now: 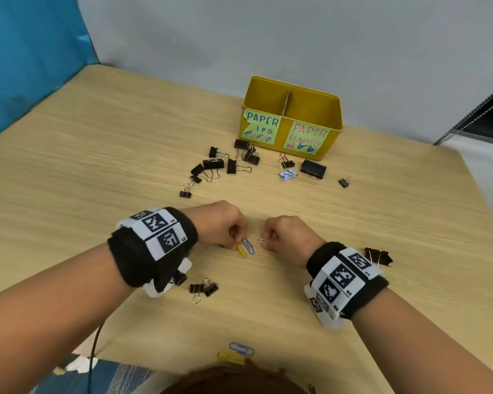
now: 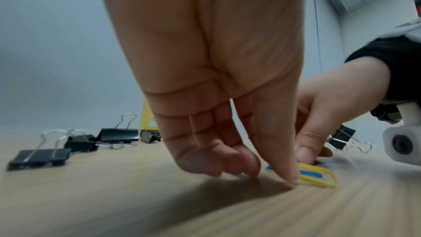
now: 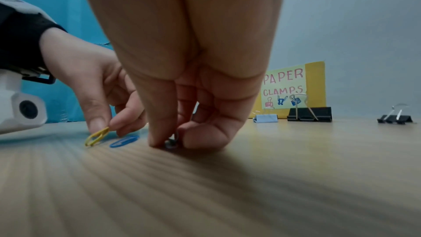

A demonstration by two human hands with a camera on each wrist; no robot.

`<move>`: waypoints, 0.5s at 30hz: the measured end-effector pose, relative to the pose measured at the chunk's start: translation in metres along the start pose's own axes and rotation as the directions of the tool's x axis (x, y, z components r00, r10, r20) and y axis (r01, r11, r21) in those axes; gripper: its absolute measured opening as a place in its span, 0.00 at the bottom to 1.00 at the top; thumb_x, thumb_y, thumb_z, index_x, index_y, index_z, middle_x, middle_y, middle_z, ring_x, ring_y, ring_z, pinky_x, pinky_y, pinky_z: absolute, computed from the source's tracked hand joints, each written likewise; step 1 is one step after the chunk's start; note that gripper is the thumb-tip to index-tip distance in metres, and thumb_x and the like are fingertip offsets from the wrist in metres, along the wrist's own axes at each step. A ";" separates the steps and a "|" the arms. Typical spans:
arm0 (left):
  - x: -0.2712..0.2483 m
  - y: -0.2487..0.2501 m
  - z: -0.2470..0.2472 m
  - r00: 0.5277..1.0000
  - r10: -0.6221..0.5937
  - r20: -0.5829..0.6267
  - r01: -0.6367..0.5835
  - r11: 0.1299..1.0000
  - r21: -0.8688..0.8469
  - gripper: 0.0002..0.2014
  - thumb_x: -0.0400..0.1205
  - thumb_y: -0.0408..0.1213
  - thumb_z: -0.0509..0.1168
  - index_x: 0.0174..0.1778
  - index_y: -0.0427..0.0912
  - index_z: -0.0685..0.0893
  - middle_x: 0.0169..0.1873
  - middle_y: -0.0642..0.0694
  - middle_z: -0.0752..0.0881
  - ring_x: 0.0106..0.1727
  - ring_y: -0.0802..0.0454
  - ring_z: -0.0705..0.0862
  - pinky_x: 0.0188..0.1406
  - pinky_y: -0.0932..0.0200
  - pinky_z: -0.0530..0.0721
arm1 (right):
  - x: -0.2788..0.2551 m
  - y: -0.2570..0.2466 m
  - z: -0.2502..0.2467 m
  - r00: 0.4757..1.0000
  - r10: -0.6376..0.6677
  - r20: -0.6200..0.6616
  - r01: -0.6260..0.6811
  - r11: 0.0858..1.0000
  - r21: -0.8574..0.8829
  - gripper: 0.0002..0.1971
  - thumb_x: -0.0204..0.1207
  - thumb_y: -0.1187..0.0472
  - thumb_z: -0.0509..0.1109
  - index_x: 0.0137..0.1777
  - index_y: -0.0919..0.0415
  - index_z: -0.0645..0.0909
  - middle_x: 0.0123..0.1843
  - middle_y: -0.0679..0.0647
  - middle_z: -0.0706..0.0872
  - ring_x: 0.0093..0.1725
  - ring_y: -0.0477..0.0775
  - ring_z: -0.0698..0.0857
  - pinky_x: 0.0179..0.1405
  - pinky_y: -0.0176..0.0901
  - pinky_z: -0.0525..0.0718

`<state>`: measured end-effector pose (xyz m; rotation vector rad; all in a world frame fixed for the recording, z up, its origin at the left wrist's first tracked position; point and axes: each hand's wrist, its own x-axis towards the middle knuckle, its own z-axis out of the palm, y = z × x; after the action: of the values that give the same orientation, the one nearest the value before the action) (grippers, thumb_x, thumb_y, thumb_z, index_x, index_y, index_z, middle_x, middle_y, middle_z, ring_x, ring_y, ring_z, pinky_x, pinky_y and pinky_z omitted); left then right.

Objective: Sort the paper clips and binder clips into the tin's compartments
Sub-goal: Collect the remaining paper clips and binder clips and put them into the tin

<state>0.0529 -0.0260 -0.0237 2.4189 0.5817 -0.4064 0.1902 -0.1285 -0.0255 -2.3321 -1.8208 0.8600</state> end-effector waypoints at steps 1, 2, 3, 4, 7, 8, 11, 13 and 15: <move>0.002 0.002 0.001 1.000 -0.007 -0.014 0.007 1.000 0.004 0.07 0.73 0.32 0.71 0.45 0.42 0.83 0.31 0.58 0.77 0.40 0.56 0.78 0.39 0.67 0.75 | -0.001 0.001 0.000 1.000 0.010 -0.011 -0.010 1.000 0.029 0.06 0.75 0.62 0.69 0.48 0.63 0.82 0.44 0.51 0.78 0.46 0.48 0.76 0.46 0.36 0.71; 0.004 0.005 0.001 1.000 -0.013 -0.023 0.013 1.000 0.002 0.10 0.72 0.33 0.72 0.48 0.42 0.82 0.32 0.58 0.76 0.41 0.55 0.79 0.41 0.63 0.77 | -0.002 0.002 0.000 1.000 0.017 -0.020 -0.016 0.998 0.059 0.03 0.75 0.62 0.69 0.45 0.61 0.81 0.43 0.51 0.79 0.45 0.49 0.77 0.46 0.36 0.72; 0.005 0.007 0.001 1.000 -0.019 -0.017 0.019 1.000 -0.005 0.14 0.72 0.34 0.72 0.52 0.43 0.80 0.33 0.58 0.76 0.41 0.55 0.78 0.42 0.61 0.77 | -0.003 0.002 -0.001 0.999 0.020 -0.025 -0.018 0.997 0.081 0.01 0.74 0.62 0.70 0.43 0.58 0.80 0.42 0.51 0.80 0.44 0.49 0.77 0.46 0.36 0.73; 0.006 0.009 0.002 1.000 -0.017 -0.005 0.017 1.000 -0.006 0.17 0.72 0.34 0.73 0.55 0.44 0.79 0.34 0.57 0.76 0.42 0.55 0.78 0.43 0.60 0.78 | -0.004 0.003 -0.001 0.999 0.023 -0.025 -0.021 0.995 0.094 0.03 0.74 0.62 0.70 0.41 0.56 0.78 0.42 0.51 0.80 0.44 0.49 0.78 0.45 0.36 0.74; 0.009 0.009 0.005 1.000 0.001 0.030 -0.002 0.999 0.042 0.14 0.72 0.34 0.73 0.53 0.43 0.82 0.39 0.54 0.77 0.44 0.54 0.78 0.46 0.58 0.78 | -0.003 0.005 -0.001 0.999 0.023 -0.029 -0.019 0.992 0.123 0.03 0.73 0.62 0.72 0.44 0.60 0.82 0.41 0.51 0.80 0.43 0.48 0.78 0.45 0.36 0.73; 0.009 0.008 0.006 0.999 0.005 0.031 -0.007 0.998 0.054 0.12 0.72 0.34 0.72 0.50 0.43 0.83 0.41 0.52 0.78 0.45 0.53 0.78 0.47 0.58 0.79 | -0.002 0.006 -0.002 0.999 0.021 -0.026 -0.018 0.991 0.134 0.05 0.73 0.62 0.72 0.46 0.63 0.83 0.41 0.51 0.80 0.43 0.48 0.78 0.44 0.35 0.73; 0.009 0.007 0.009 0.999 0.010 0.042 -0.012 0.999 0.052 0.07 0.73 0.32 0.70 0.45 0.42 0.84 0.43 0.48 0.80 0.45 0.52 0.79 0.48 0.57 0.79 | 0.000 0.009 -0.004 1.000 0.020 -0.009 -0.018 0.986 0.165 0.08 0.72 0.62 0.73 0.48 0.65 0.84 0.40 0.51 0.80 0.42 0.47 0.78 0.38 0.32 0.74; 0.009 0.008 0.009 0.998 0.035 0.060 -0.039 0.997 0.066 0.05 0.73 0.31 0.68 0.40 0.45 0.83 0.43 0.48 0.81 0.44 0.53 0.79 0.44 0.60 0.78 | 0.002 0.010 -0.005 1.000 0.027 0.007 -0.028 0.981 0.194 0.07 0.71 0.62 0.74 0.46 0.64 0.84 0.35 0.48 0.79 0.36 0.45 0.78 0.31 0.26 0.73; 0.009 0.010 0.010 0.996 0.064 0.068 -0.070 0.994 0.083 0.05 0.74 0.32 0.67 0.39 0.47 0.82 0.39 0.50 0.81 0.41 0.55 0.78 0.38 0.65 0.75 | 0.003 0.012 -0.006 0.998 0.049 0.037 -0.057 0.965 0.258 0.03 0.71 0.62 0.74 0.42 0.60 0.82 0.32 0.46 0.79 0.29 0.41 0.77 0.26 0.23 0.74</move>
<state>0.0642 -0.0364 -0.0299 2.4887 0.4619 -0.4894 0.2041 -0.1273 -0.0261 -2.2231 -1.5534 1.0731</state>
